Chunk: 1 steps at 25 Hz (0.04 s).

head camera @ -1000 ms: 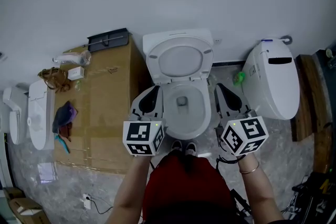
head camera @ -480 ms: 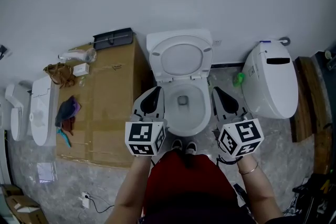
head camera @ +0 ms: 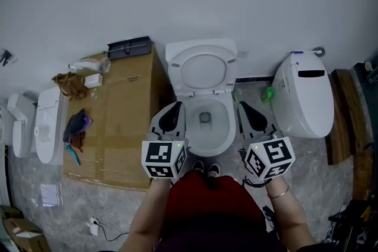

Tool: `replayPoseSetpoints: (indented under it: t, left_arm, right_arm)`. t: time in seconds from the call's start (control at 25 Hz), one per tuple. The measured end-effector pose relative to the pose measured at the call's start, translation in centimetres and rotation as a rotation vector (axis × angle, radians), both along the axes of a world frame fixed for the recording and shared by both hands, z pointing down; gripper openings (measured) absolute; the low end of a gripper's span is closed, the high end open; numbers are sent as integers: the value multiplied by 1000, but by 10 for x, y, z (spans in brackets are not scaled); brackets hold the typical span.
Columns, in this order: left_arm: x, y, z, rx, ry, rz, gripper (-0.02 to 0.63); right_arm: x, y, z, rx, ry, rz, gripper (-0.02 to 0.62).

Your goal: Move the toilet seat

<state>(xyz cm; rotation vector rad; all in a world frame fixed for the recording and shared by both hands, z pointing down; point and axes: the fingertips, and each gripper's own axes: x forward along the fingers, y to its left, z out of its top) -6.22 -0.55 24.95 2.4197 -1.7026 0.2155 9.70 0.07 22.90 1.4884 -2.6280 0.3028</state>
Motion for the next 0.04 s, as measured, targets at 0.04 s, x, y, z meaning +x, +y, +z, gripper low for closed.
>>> replayPoseSetpoints:
  t: [0.04]
  left_arm:
    - [1, 1, 0, 0, 1, -1, 28]
  right_arm:
    - [1, 0, -1, 0, 0, 1, 15]
